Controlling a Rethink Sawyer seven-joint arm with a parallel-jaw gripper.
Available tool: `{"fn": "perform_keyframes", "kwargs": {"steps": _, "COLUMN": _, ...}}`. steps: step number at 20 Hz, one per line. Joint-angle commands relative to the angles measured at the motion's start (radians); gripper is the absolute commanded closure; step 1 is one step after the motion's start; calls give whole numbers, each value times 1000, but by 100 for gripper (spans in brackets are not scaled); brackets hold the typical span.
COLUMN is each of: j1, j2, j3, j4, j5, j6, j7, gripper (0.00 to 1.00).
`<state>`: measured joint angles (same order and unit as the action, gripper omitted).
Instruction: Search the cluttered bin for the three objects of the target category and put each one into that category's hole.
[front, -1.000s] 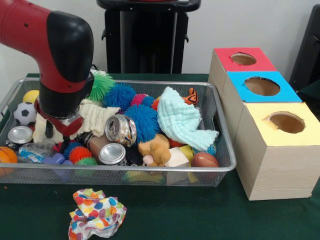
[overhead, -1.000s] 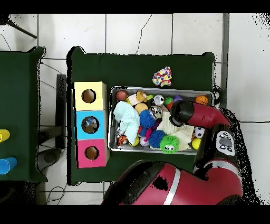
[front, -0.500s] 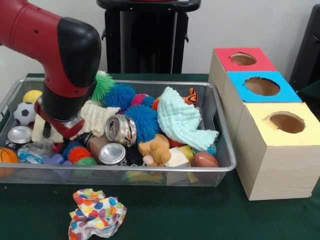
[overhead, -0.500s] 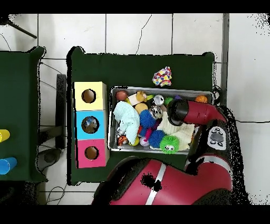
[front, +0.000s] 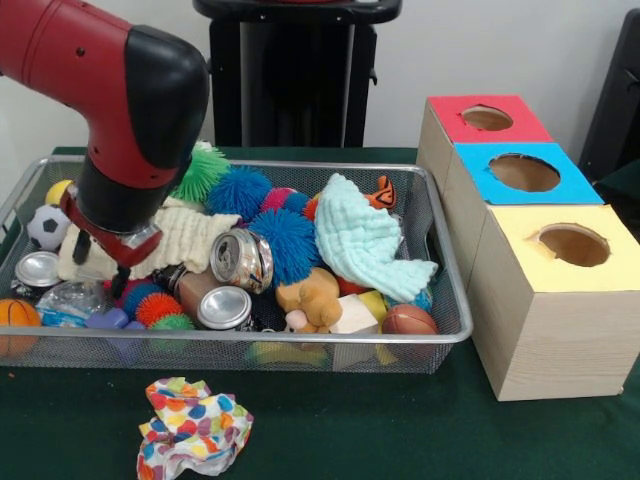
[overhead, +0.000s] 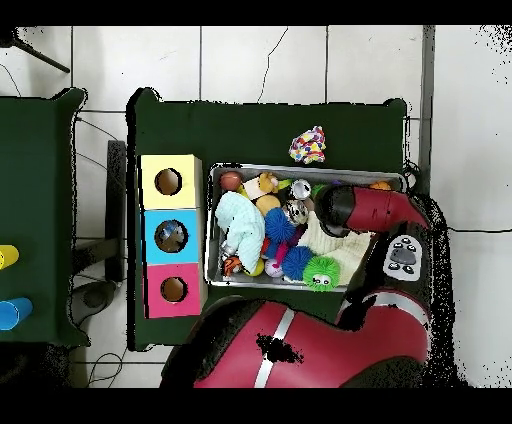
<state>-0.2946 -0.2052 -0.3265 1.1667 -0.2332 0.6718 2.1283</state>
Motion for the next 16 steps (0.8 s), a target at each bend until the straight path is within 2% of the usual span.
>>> {"fn": "perform_keyframes", "kwargs": {"steps": 1, "j1": 29, "j2": -45, "j3": -42, "j4": -80, "j5": -56, "j6": 201, "j7": -40, "gripper": 0}}
{"fn": "perform_keyframes", "kwargs": {"steps": 5, "j1": 19, "j2": -3, "j3": -46, "j4": -134, "j5": -63, "j6": 187, "j7": -35, "gripper": 0}}
{"fn": "perform_keyframes", "kwargs": {"steps": 11, "j1": -28, "j2": 62, "j3": 23, "j4": -163, "j5": -50, "j6": 118, "j7": -63, "gripper": 0}}
{"fn": "perform_keyframes", "kwargs": {"steps": 13, "j1": -60, "j2": 62, "j3": 85, "j4": -149, "j5": -39, "j6": 80, "j7": -123, "gripper": 0}}
{"fn": "perform_keyframes", "kwargs": {"steps": 16, "j1": -137, "j2": 24, "j3": 225, "j4": -52, "j5": 24, "j6": -48, "j7": -144, "gripper": 0}}
